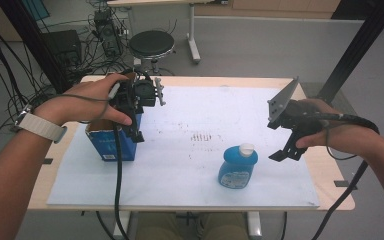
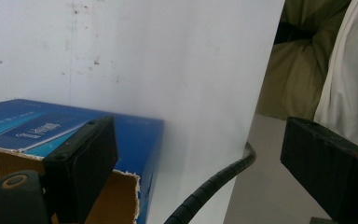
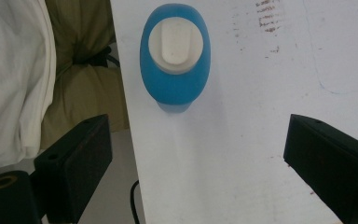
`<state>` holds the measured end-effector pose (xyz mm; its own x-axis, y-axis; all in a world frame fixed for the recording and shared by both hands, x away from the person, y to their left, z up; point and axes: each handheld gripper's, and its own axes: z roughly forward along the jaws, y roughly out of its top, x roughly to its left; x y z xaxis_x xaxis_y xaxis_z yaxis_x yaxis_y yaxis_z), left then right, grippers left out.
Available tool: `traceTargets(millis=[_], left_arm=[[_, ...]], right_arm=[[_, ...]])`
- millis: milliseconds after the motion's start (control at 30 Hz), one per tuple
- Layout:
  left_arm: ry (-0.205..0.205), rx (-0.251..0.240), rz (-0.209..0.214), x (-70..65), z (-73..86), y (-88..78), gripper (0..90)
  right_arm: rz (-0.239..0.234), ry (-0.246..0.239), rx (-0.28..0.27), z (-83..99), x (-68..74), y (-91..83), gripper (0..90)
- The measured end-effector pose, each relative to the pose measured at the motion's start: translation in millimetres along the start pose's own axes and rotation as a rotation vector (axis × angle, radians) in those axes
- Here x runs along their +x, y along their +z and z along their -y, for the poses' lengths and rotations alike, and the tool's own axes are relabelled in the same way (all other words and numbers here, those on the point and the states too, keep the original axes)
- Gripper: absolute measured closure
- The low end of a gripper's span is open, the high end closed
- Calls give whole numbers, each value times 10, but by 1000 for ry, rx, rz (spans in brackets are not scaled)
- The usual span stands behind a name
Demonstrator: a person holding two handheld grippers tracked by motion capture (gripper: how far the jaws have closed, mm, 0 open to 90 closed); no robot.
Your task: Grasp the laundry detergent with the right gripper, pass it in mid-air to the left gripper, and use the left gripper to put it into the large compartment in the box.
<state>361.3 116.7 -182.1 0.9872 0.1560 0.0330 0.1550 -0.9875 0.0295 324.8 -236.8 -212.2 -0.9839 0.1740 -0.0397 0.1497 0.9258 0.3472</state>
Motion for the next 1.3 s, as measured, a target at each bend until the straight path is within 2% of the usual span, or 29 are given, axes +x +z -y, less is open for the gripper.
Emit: traceTargets(millis=[1300], left_arm=[[-5, -8, -21, -22, 19, -50, 113]], right_arm=[[13, 0, 4, -7, 34, -37, 73]])
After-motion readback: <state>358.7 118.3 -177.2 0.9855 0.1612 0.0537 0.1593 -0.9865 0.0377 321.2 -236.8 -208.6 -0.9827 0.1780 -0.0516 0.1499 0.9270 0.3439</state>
